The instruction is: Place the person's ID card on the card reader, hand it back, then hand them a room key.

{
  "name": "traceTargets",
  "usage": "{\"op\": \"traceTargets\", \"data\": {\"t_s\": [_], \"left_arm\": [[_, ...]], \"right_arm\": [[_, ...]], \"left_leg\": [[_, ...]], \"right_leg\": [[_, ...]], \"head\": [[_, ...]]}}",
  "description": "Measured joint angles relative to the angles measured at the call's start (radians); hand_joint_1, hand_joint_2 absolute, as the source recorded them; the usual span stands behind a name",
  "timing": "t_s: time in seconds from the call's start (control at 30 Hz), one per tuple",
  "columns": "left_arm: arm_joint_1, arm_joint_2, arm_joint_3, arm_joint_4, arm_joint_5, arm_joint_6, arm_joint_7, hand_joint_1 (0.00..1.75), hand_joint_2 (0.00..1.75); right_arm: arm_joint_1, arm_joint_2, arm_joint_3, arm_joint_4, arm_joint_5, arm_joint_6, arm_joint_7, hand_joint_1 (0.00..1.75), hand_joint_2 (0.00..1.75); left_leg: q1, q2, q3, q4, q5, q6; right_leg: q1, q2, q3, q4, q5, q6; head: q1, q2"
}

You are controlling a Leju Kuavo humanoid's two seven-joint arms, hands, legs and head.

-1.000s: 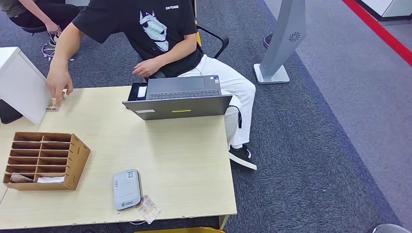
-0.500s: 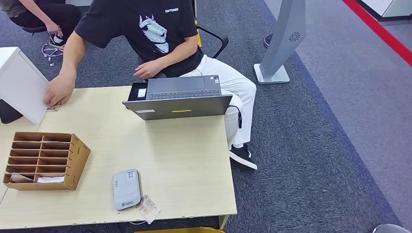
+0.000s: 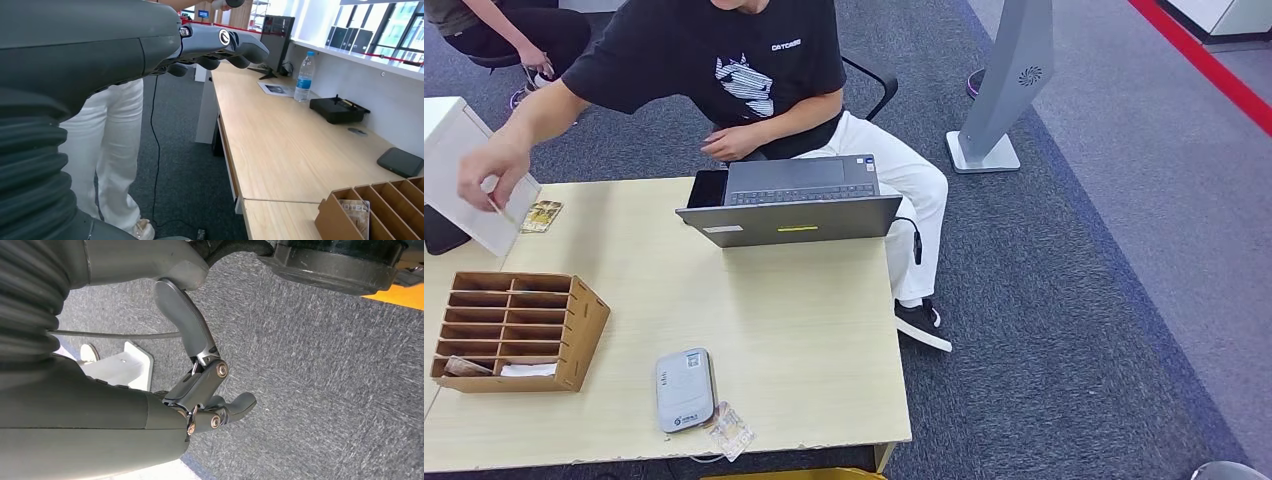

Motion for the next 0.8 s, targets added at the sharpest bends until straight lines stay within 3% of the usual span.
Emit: {"op": "traceTargets", "data": {"t_s": [0.8], "left_arm": [[-0.001,-0.001,0.0,0.001,0.038,0.001,0.006,0.0,1.75]], "right_arm": [[-0.006,0.0,-0.009,0.002,0.016,0.008,-0.008,0.0,1.75]], "left_leg": [[0.0,0.0,0.0,0.0,0.0,0.0]], "right_leg": [[0.0,0.0,0.0,0.0,0.0,0.0]], "head": [[0.0,0.0]]}}
